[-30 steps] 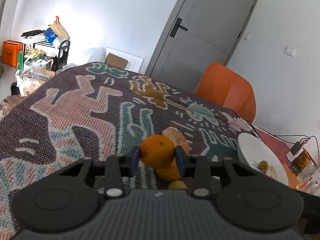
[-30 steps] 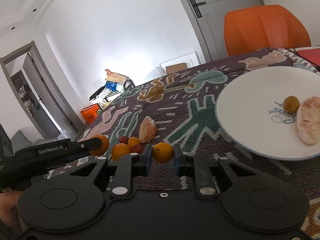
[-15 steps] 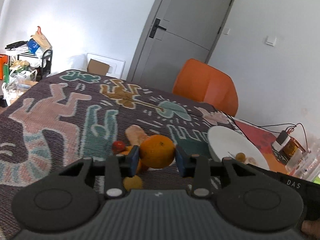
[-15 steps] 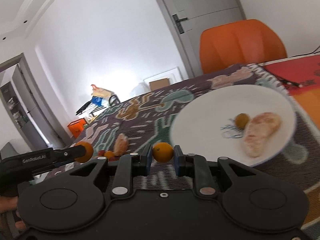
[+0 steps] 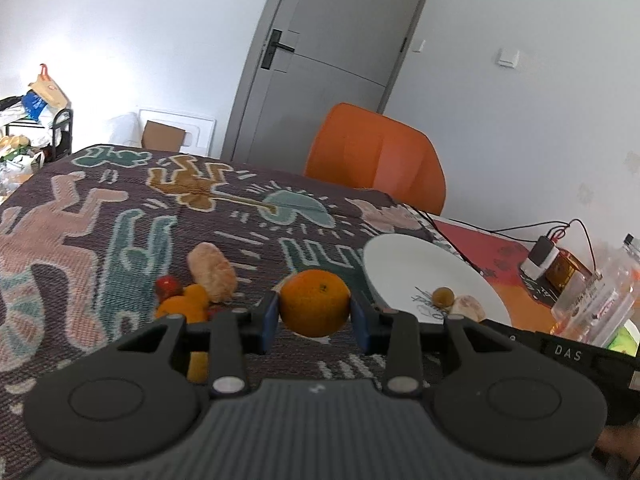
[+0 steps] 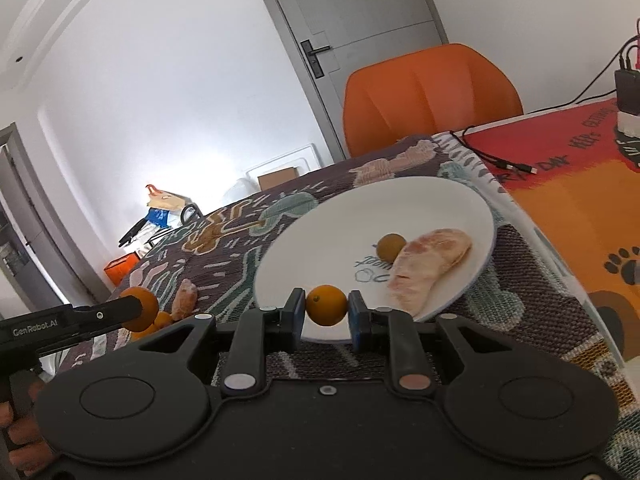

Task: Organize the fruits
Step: 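Carry both oranges onto the white plate and open both tools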

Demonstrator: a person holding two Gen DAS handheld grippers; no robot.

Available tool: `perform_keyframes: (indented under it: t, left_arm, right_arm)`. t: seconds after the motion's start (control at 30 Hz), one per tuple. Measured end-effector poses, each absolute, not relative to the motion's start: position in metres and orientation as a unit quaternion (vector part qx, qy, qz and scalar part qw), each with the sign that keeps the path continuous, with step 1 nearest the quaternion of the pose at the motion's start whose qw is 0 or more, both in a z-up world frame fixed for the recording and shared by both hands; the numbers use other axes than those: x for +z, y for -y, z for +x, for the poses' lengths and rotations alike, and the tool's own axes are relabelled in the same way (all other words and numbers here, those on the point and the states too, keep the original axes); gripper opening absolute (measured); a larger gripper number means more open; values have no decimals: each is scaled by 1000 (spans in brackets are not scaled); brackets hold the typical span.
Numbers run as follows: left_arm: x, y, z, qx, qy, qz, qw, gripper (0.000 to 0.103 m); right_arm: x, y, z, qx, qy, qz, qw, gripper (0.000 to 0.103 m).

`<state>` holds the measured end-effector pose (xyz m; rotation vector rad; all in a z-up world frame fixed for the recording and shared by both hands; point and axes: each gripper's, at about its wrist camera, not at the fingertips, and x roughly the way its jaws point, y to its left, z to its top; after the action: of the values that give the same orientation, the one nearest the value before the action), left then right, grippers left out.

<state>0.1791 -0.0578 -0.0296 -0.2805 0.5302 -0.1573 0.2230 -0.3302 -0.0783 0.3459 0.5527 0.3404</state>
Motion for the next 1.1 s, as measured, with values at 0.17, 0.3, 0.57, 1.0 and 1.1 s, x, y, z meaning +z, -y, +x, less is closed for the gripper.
perform_keyframes:
  t: [0.17,0.3,0.57,1.0,1.1]
  left_arm:
    - [-30,71,185,-89,-266,-125,952,37]
    - [-30,84,191,-101,-267,-115,951,37]
    - [-28,116,208,-129,-272,-93,949,37]
    - [-23,159,226,-151,-269,-62,949,42]
    - [-21,155,224,-152,-268,-68,949,52]
  right_arm:
    - [-78,336,218,171,-259,174,935,39]
    - [-78,346,213,167,-253,186,935,39]
    - [-77,357,204,160,-243,196,936,39]
    - [-78,369,199,153,-239,202,937,43]
    - [-78,369,198,154,-241,203,937,43]
